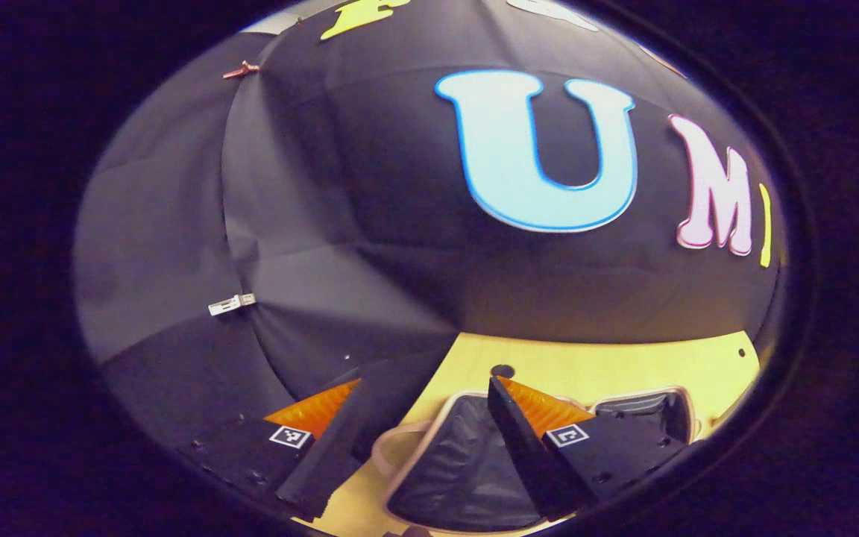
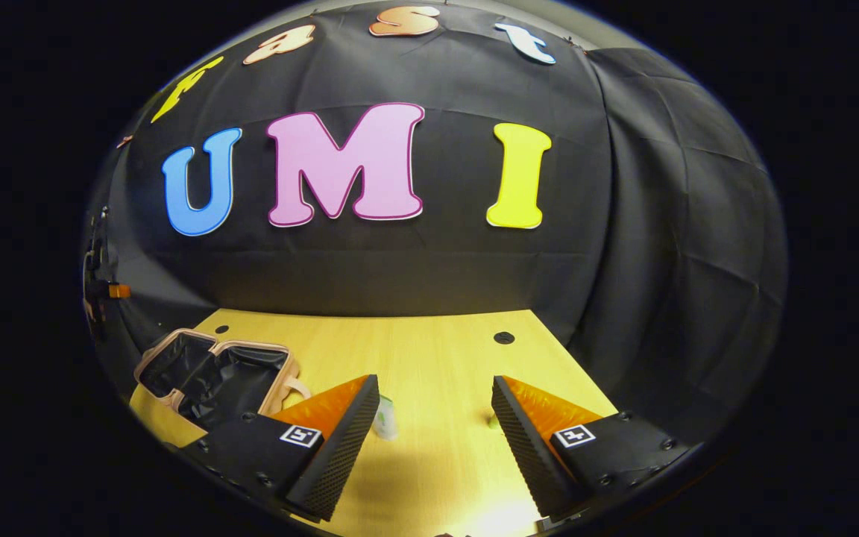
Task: First open the suitcase, pack the skin care products into it, and then close the suitcase.
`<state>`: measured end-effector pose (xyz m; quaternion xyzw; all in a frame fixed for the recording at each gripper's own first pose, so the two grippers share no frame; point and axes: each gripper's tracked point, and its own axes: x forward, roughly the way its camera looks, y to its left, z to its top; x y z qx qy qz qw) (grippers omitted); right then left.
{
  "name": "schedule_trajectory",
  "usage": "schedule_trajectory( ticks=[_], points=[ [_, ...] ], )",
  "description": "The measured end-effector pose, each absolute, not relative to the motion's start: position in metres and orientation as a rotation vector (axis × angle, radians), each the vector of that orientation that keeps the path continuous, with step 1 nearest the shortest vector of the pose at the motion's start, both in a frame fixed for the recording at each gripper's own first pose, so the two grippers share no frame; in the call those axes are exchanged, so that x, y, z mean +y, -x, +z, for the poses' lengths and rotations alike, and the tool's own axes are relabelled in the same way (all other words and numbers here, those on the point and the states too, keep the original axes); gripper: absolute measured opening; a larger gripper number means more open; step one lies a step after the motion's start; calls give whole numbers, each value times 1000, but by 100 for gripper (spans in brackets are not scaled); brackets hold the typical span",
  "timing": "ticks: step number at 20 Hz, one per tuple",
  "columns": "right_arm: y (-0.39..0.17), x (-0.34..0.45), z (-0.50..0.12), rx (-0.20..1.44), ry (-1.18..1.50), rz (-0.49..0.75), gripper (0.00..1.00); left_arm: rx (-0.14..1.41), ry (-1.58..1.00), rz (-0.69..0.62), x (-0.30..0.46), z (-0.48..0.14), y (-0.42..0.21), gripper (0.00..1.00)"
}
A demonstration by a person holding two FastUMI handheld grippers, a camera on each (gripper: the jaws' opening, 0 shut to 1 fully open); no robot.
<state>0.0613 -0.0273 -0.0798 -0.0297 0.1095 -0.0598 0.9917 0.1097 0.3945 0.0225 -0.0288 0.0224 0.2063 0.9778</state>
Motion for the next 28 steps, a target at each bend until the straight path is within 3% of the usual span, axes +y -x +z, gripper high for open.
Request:
schedule_trajectory(
  ticks=[9,16,20,28],
  points=[
    [-71,-61,-94,268,10,-89,96,67,162,9,60,-28,-106,98],
    [-90,-96,-133,325,-15,-48,97,135,171,-250,-126,-100,-139,96],
    [-107,-117,-171,369,-10,-40,98,212,93,-297,-172,-157,-184,96],
    [-141,-138,-235,465,-42,-19,98,295,18,-232,-201,-218,-271,96]
  ],
)
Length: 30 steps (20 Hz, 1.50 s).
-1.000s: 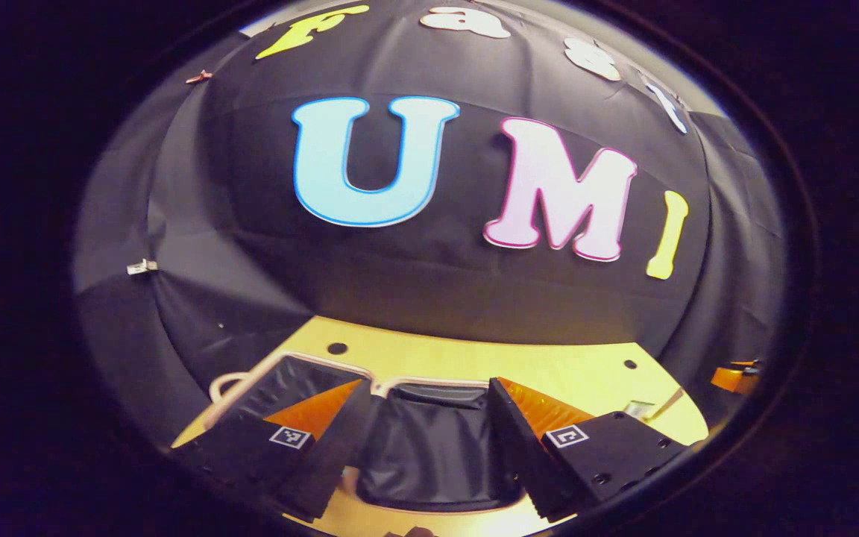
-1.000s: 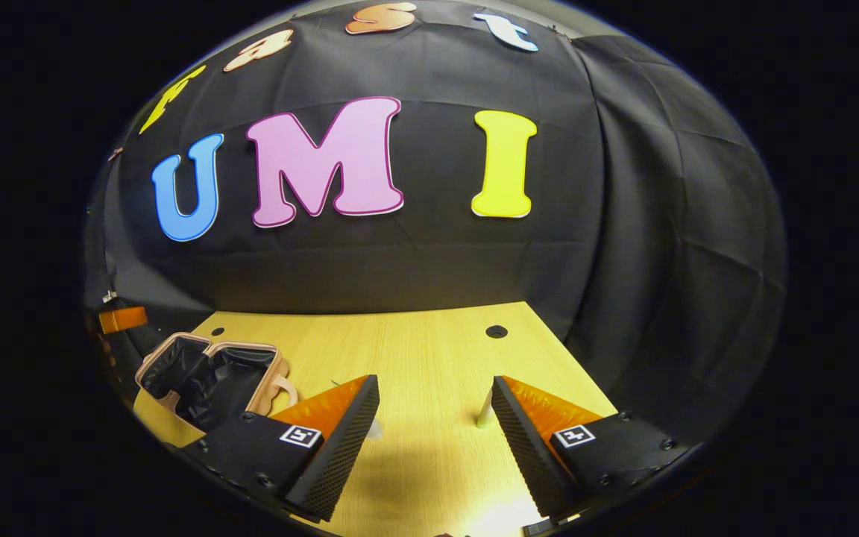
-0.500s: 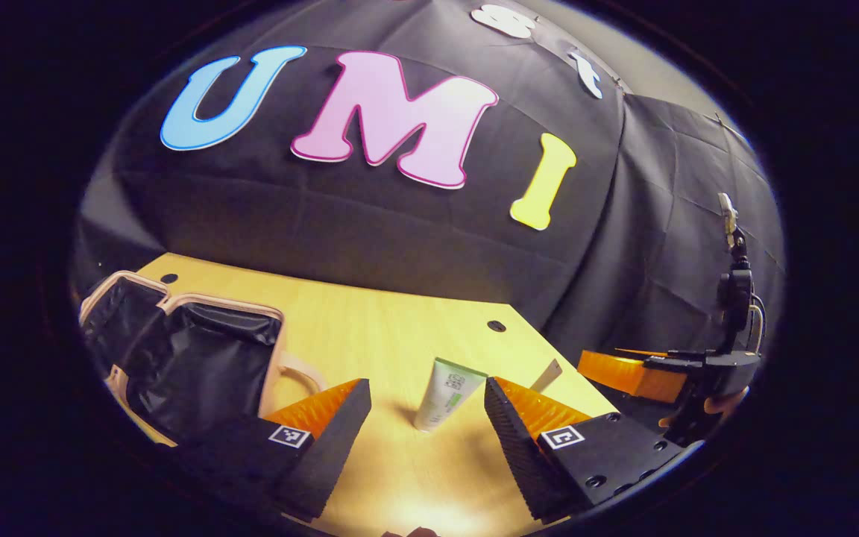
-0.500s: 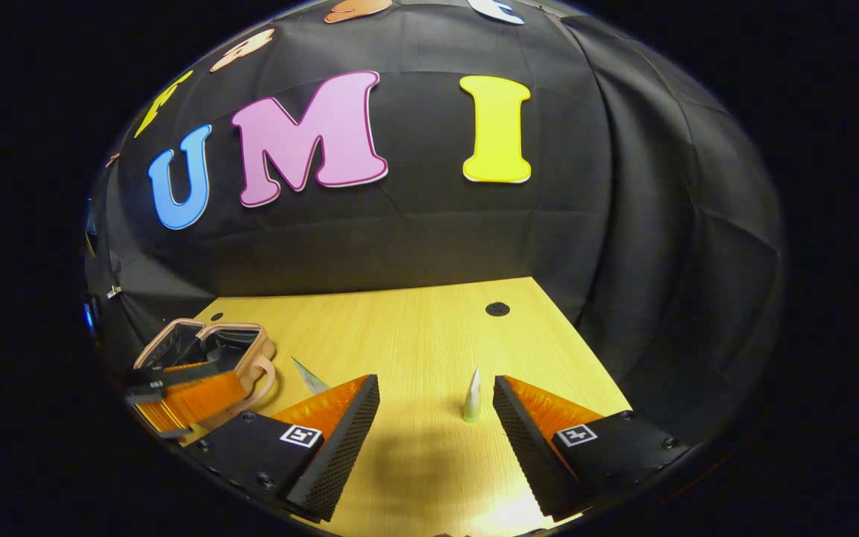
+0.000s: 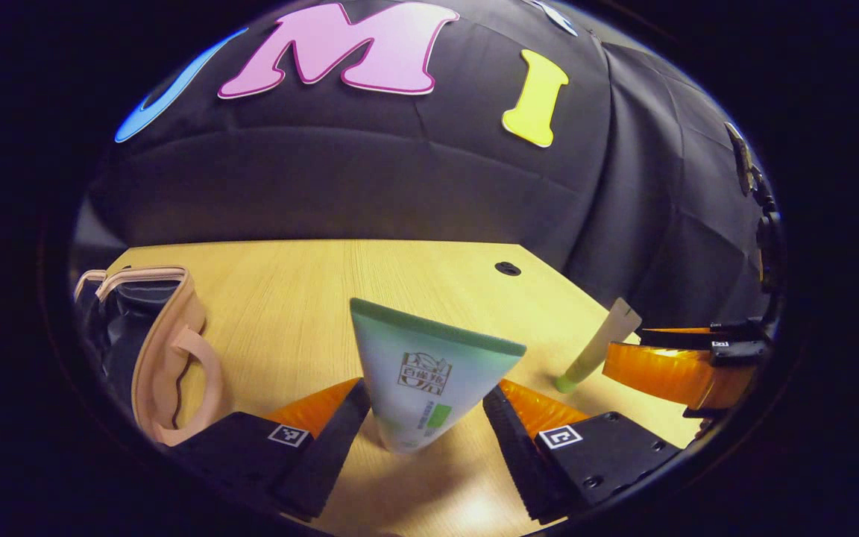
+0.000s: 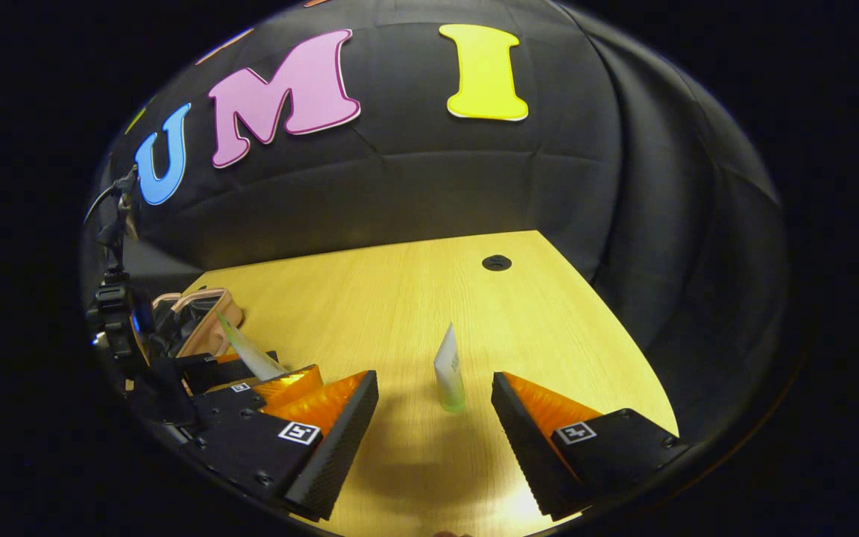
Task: First open the suitcase, pack the skin care products into it, and then close the suitcase.
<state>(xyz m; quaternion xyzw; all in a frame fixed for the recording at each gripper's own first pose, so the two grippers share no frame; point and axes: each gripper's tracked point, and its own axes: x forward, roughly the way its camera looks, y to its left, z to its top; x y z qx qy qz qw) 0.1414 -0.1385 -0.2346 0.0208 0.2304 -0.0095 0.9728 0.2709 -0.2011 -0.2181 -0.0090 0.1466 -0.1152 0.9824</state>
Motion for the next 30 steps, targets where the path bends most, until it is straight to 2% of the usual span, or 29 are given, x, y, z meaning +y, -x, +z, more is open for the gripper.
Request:
schedule_trajectory(
  ticks=[2,4,5,7,8,9,10,11,12,14,15,17,20,21,22,26,30],
  points=[
    [-152,-138,-243,464,-48,-9,98,305,16,-189,-200,-225,-282,89],
    [-163,-138,-250,460,-43,-4,98,316,34,-145,-195,-231,-286,78],
    [-164,-138,-254,460,-42,1,98,321,45,-134,-194,-233,-285,65],
    [-175,-137,-261,461,-45,4,98,320,36,-124,-193,-232,-288,57],
    [-180,-137,-265,461,-46,1,98,322,35,-118,-191,-234,-288,58],
    [-184,-138,-268,460,-43,-4,98,321,30,-119,-191,-232,-288,52],
    [-188,-139,-269,453,-39,-10,98,323,23,-123,-192,-234,-288,51],
    [-192,-140,-271,449,-34,-13,98,321,19,-125,-191,-233,-288,53],
    [-194,-140,-274,446,-28,-21,98,321,20,-125,-191,-234,-287,50],
    [-201,-142,-276,438,-26,-31,95,318,24,-125,-191,-234,-288,50],
    [-204,-141,-276,436,-26,-36,82,317,24,-124,-191,-233,-288,50],
    [-205,-139,-281,450,-20,-37,52,315,8,-122,-192,-233,-287,50],
    [-197,-129,-280,460,27,3,23,310,-10,-124,-191,-234,-288,50],
    [-192,-125,-277,453,41,20,19,306,6,-130,-191,-233,-287,50],
    [-191,-120,-270,441,55,39,23,298,23,-133,-190,-232,-286,50],
    [-173,-102,-234,386,97,81,23,248,37,-137,-178,-209,-274,49],
    [-150,-65,-189,341,122,141,23,183,39,-130,-144,-156,-241,50]
  ],
)
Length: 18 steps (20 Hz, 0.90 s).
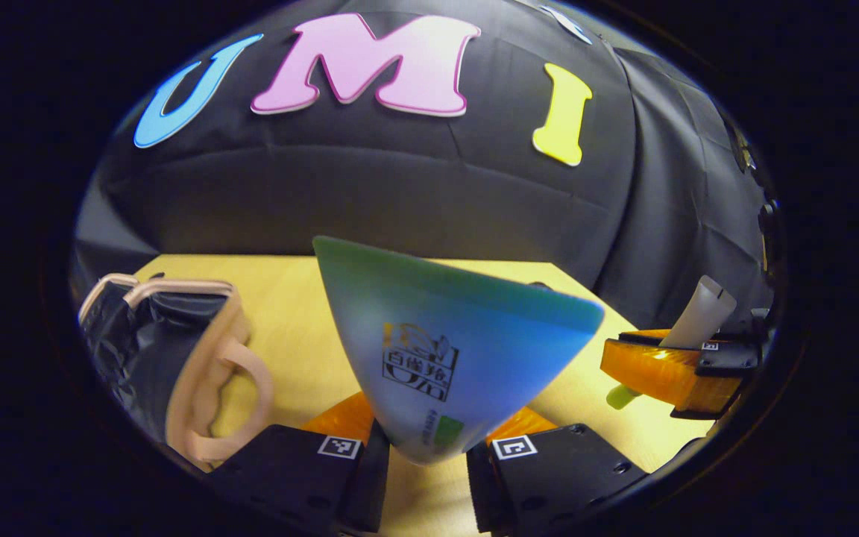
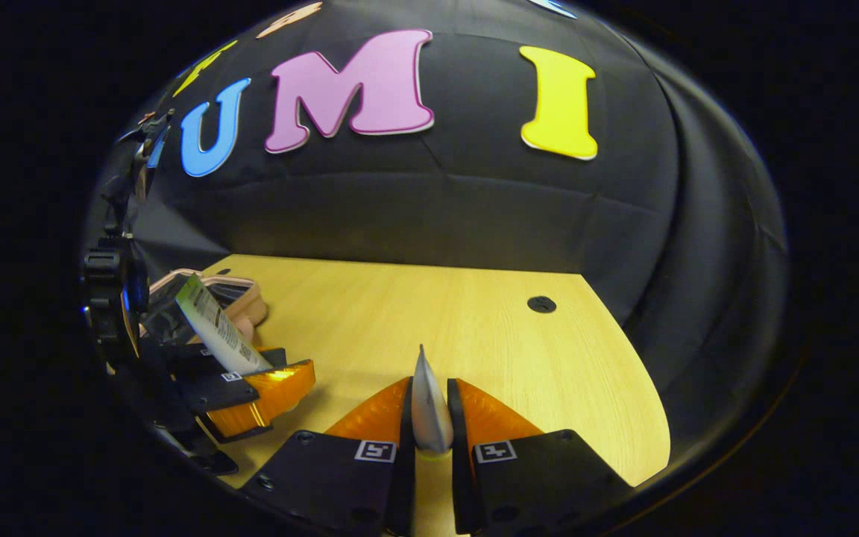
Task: First open the suitcase, pack the skin care products into it, and then close the suitcase.
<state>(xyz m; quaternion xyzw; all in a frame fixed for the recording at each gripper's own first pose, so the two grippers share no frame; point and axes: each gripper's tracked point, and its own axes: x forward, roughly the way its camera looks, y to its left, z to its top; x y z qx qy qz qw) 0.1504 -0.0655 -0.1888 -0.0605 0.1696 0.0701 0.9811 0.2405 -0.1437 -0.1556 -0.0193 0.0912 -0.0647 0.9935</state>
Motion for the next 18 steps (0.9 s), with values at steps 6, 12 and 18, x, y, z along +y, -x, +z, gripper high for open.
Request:
schedule_trajectory(
  ticks=[6,12,18],
  points=[
    [-119,20,-136,313,100,248,23,182,41,40,-4,-93,-172,49],
    [-110,110,-115,312,72,331,23,394,33,113,127,-123,-164,49],
    [-116,178,-117,331,50,395,23,728,45,41,165,-186,-184,50]
  ],
)
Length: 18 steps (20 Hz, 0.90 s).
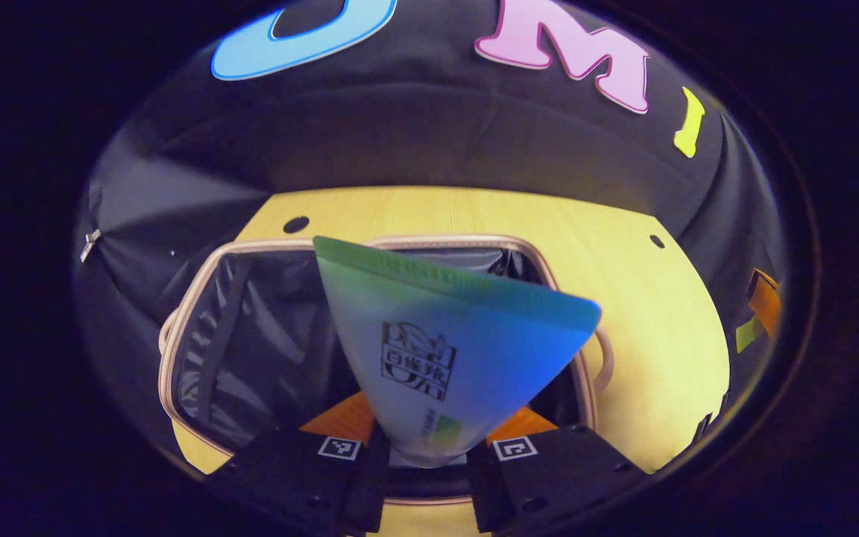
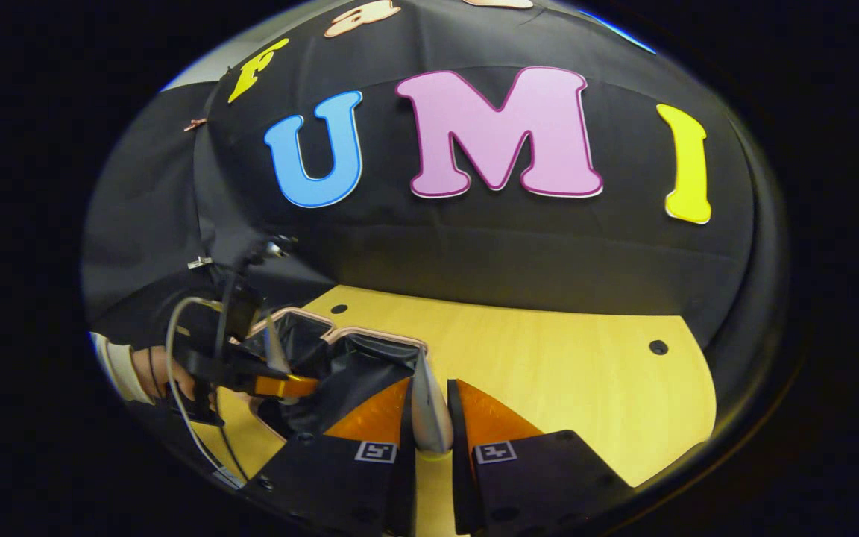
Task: First open the suitcase, pack the skin care products into it, and then close the suitcase.
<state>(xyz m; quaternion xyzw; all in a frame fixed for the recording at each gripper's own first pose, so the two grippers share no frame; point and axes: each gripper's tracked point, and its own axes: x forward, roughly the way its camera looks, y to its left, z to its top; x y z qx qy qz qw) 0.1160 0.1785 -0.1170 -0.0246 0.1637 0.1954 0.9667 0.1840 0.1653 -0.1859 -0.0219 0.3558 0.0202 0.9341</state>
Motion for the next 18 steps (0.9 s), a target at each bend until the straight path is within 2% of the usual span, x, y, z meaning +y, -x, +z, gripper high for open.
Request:
schedule_trajectory(
  ticks=[5,8,10,11,12,13,16,18],
  points=[
    [-120,208,-121,341,71,425,23,935,39,28,180,-227,-200,50],
    [-118,212,-123,362,61,422,23,1003,39,58,186,-244,-202,52],
    [-120,212,-125,372,65,421,23,996,46,73,189,-244,-202,54],
    [-120,212,-127,382,65,418,23,981,59,72,187,-241,-202,54],
    [-120,213,-130,394,58,417,23,954,64,75,187,-236,-201,58],
    [-121,214,-132,410,52,417,23,911,77,76,186,-226,-200,72],
    [-122,223,-148,480,87,422,23,714,136,96,193,-182,-185,78],
    [-118,232,-164,536,113,449,23,595,130,148,215,-155,-159,86]
  ],
)
